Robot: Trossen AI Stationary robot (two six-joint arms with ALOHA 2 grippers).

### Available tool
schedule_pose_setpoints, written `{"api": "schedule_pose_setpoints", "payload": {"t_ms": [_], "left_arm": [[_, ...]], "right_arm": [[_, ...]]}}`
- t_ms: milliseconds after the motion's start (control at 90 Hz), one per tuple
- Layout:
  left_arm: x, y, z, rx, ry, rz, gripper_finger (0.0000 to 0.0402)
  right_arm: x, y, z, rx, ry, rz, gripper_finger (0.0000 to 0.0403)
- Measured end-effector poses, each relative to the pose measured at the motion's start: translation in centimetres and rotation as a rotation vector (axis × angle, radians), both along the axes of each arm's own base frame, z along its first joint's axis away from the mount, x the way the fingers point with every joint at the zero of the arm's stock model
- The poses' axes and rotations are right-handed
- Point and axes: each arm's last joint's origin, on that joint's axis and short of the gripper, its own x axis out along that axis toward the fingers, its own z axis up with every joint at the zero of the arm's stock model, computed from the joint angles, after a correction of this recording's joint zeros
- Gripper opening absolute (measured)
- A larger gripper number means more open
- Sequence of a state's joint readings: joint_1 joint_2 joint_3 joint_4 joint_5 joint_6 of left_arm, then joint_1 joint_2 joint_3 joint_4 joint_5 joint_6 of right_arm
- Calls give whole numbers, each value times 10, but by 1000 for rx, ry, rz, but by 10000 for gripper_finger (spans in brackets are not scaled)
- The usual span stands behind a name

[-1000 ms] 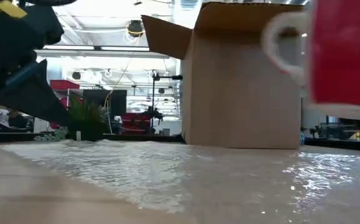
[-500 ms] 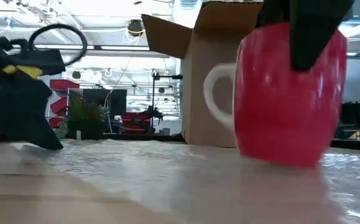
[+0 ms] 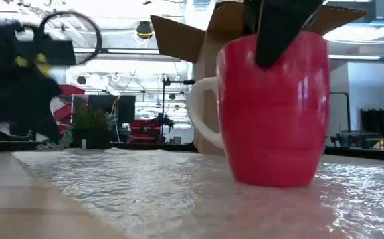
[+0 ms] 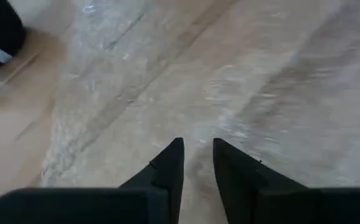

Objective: Wrap mug
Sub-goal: Wrap the red mug with the transparent bubble wrap

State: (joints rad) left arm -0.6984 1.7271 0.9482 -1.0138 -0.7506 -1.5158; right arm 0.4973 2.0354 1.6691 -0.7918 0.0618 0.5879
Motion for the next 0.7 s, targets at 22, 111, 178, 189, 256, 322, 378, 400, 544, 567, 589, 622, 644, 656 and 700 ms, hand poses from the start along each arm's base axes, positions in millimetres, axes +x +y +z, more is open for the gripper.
{"api": "schedule_pose_setpoints", "payload": {"t_ms": [22,111,178,189,256,322,378,400,544,567,589,622,644,656,700], "left_arm": [[1,-3,5,-4,-4,-8,65],[0,-17,19,-20,-29,-45,65],[-1,-26,26,-22,-73,-80,65],[-1,-28,27,-20,-85,-87,65],[-5,-38,31,7,-155,-125,65],[-10,-44,33,44,-233,-154,65],[-15,-49,34,63,-292,-174,65],[-17,-51,34,71,-309,-182,65],[-28,-60,33,70,-360,-215,65],[-30,-61,33,64,-366,-215,65],[-31,-62,33,58,-372,-214,65],[-32,-63,33,50,-381,-212,65],[-33,-63,33,45,-387,-208,65],[-33,-63,33,42,-390,-206,65],[-35,-63,34,35,-401,-194,65]], "right_arm": [[0,0,0,0,-5,4,98],[-1,-1,6,-12,-24,14,103],[-3,-2,16,-4,-46,21,104],[-3,-2,18,-3,-50,23,104],[-6,-2,30,6,-85,35,103],[-11,-1,45,2,-132,45,102],[-18,2,58,-14,-179,63,102],[-21,4,64,-22,-198,74,102],[-48,24,94,-104,-329,155,102],[-52,28,97,-114,-345,162,102],[-57,32,99,-121,-358,170,102],[-63,39,101,-130,-371,182,102],[-67,43,102,-130,-377,189,102],[-69,46,102,-129,-379,193,102],[-76,55,102,-120,-381,202,102]]}}
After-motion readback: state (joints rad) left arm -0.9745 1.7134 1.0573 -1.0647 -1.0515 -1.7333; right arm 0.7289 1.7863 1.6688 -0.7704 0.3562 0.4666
